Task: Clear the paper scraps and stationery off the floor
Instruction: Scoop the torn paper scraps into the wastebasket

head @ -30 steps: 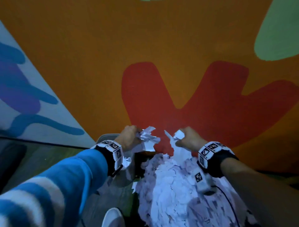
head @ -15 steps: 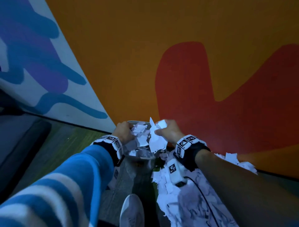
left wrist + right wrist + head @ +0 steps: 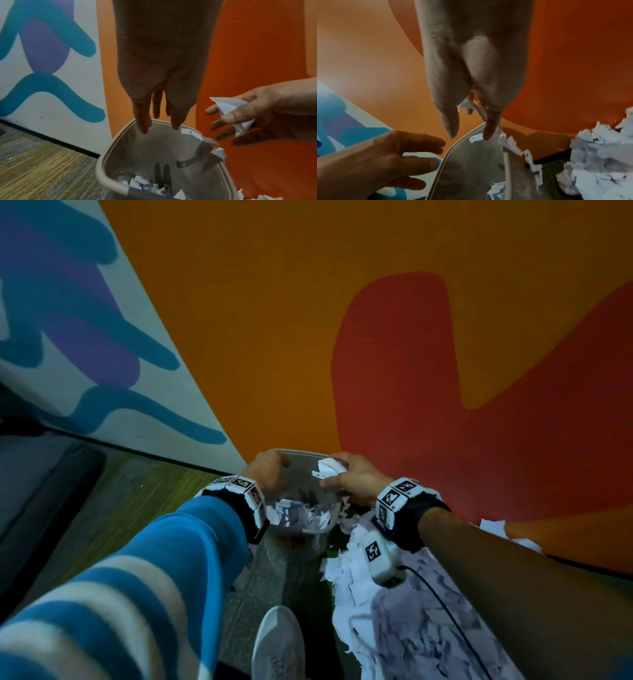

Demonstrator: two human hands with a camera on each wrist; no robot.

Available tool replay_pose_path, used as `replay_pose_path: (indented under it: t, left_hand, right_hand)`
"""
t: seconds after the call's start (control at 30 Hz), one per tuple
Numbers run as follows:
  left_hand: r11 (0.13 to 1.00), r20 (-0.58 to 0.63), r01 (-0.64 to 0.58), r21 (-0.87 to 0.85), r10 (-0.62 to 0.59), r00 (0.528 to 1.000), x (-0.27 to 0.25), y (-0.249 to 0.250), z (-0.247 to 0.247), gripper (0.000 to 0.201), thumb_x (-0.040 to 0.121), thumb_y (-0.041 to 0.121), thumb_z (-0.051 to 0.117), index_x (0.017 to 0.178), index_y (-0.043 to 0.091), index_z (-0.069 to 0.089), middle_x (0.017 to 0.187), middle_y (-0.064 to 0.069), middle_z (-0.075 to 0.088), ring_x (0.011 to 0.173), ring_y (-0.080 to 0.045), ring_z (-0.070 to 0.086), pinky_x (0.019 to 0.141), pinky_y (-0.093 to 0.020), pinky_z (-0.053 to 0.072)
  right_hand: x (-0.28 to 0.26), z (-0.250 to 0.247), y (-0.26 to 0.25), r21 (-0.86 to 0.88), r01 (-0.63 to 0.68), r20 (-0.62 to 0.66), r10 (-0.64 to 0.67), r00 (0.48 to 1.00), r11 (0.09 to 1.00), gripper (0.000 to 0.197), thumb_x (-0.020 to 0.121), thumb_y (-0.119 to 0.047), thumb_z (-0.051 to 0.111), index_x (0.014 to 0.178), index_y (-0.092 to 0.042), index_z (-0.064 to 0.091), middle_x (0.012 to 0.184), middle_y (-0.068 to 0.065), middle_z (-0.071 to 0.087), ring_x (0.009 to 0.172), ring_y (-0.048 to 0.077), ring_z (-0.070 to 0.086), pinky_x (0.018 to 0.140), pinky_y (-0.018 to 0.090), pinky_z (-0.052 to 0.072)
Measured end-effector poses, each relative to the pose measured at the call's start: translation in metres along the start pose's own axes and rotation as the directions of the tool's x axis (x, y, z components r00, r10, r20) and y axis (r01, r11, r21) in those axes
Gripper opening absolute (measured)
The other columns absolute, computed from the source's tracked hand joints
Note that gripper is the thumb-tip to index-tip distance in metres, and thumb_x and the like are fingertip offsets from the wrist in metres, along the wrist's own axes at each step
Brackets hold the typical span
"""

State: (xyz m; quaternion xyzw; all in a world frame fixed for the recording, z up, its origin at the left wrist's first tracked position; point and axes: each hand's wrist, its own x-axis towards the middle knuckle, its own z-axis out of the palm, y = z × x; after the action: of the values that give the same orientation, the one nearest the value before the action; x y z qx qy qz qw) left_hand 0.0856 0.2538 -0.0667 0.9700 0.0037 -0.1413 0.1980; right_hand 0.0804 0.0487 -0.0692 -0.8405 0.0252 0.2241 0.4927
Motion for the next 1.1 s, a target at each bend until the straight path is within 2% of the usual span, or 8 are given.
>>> replay_pose_path:
  t: [0.1, 0.23, 0.37, 0.6, 0.73, 0.9, 1.0, 1.1]
  left_hand:
    - [0.997, 0.006, -0.069, 0.015, 0.069, 0.998, 0.000, 0.024, 0.000, 0.053, 0.084, 0.017, 0.073, 0.135, 0.019, 0.059, 0.132, -0.009, 0.062, 0.114, -0.023, 0.061, 0.101, -0.031, 0.049]
    - [0.993, 0.021, -0.118, 0.025, 0.117, 0.993, -0.004, 0.049, 0.000, 0.048, 0.086, 0.016, 0.071, 0.133, 0.017, 0.060, 0.126, -0.008, 0.066, 0.098, -0.017, 0.062, 0.083, -0.022, 0.050]
    - [0.996, 0.032, -0.048, 0.072, 0.046, 0.998, -0.013, 0.042, -0.002, 0.028, 0.085, 0.013, 0.065, 0.112, 0.017, 0.071, 0.104, -0.006, 0.071, 0.087, -0.019, 0.064, 0.071, -0.026, 0.048]
    - [0.996, 0.002, 0.059, 0.072, -0.059, 0.998, -0.013, 0.011, -0.002, 0.045, 0.082, 0.015, 0.071, 0.127, 0.018, 0.065, 0.130, -0.008, 0.062, 0.115, -0.024, 0.062, 0.095, -0.027, 0.048]
    - [0.999, 0.006, 0.017, 0.049, -0.017, 1.000, -0.007, 0.008, 0.001, 0.044, 0.084, 0.018, 0.072, 0.128, 0.018, 0.064, 0.133, -0.009, 0.060, 0.117, -0.025, 0.060, 0.100, -0.030, 0.048]
    - [0.999, 0.114, -0.049, -0.018, 0.050, 0.992, -0.005, 0.007, 0.010, 0.042, 0.083, 0.019, 0.075, 0.125, 0.018, 0.066, 0.123, -0.008, 0.065, 0.107, -0.023, 0.063, 0.093, -0.026, 0.049]
    - [0.996, 0.123, -0.083, -0.033, 0.086, 0.989, -0.005, 0.010, 0.013, 0.039, 0.085, 0.019, 0.074, 0.123, 0.016, 0.067, 0.120, -0.006, 0.066, 0.106, -0.021, 0.063, 0.091, -0.024, 0.048]
    - [0.993, 0.116, -0.094, -0.074, 0.102, 0.988, -0.004, 0.016, 0.013, 0.033, 0.086, 0.016, 0.072, 0.119, 0.013, 0.069, 0.119, -0.008, 0.067, 0.107, -0.022, 0.064, 0.097, -0.029, 0.050]
  right_hand:
    - [-0.009, -0.025, 0.002, 0.003, 0.011, -0.026, -0.011, 1.000, 1.000, 0.073, 0.069, -0.008, 0.086, 0.135, -0.010, 0.054, 0.123, 0.007, 0.063, 0.107, 0.024, 0.064, 0.090, 0.037, 0.056]
    - [-0.014, -0.027, 0.000, 0.009, 0.009, -0.030, -0.008, 1.000, 1.000, 0.065, 0.069, -0.008, 0.085, 0.129, -0.010, 0.059, 0.112, 0.010, 0.069, 0.098, 0.026, 0.068, 0.091, 0.046, 0.057]
    - [-0.008, 0.002, -0.004, -0.102, 0.065, 0.027, -0.062, 0.998, 0.993, 0.079, 0.072, -0.016, 0.085, 0.142, -0.015, 0.048, 0.135, 0.007, 0.057, 0.116, 0.026, 0.060, 0.097, 0.042, 0.052]
    - [0.000, 0.008, 0.007, -0.327, 0.094, 0.017, -0.094, 0.995, 0.940, 0.075, 0.074, -0.011, 0.083, 0.141, -0.021, 0.050, 0.130, 0.007, 0.059, 0.107, 0.026, 0.065, 0.085, 0.032, 0.055]
    - [0.010, -0.008, 0.025, -0.282, -0.044, -0.202, -0.015, 0.979, 0.958, 0.043, 0.083, -0.006, 0.074, 0.124, -0.015, 0.065, 0.114, 0.005, 0.067, 0.101, 0.021, 0.065, 0.088, 0.028, 0.053]
    - [0.017, 0.010, 0.056, -0.053, -0.137, -0.193, 0.125, 0.973, 0.989, 0.060, 0.084, -0.022, 0.076, 0.137, -0.009, 0.052, 0.122, 0.010, 0.064, 0.110, 0.029, 0.063, 0.099, 0.042, 0.050]
    - [0.033, 0.028, 0.075, 0.029, -0.123, -0.218, 0.127, 0.968, 0.992, 0.043, 0.081, -0.011, 0.075, 0.122, -0.010, 0.062, 0.095, 0.015, 0.071, 0.077, 0.030, 0.069, 0.074, 0.045, 0.059]
    - [0.034, 0.035, 0.077, 0.001, -0.126, -0.344, 0.118, 0.932, 0.992, 0.022, 0.074, -0.012, 0.078, 0.093, -0.017, 0.070, 0.095, 0.019, 0.070, 0.078, 0.030, 0.068, 0.074, 0.043, 0.060]
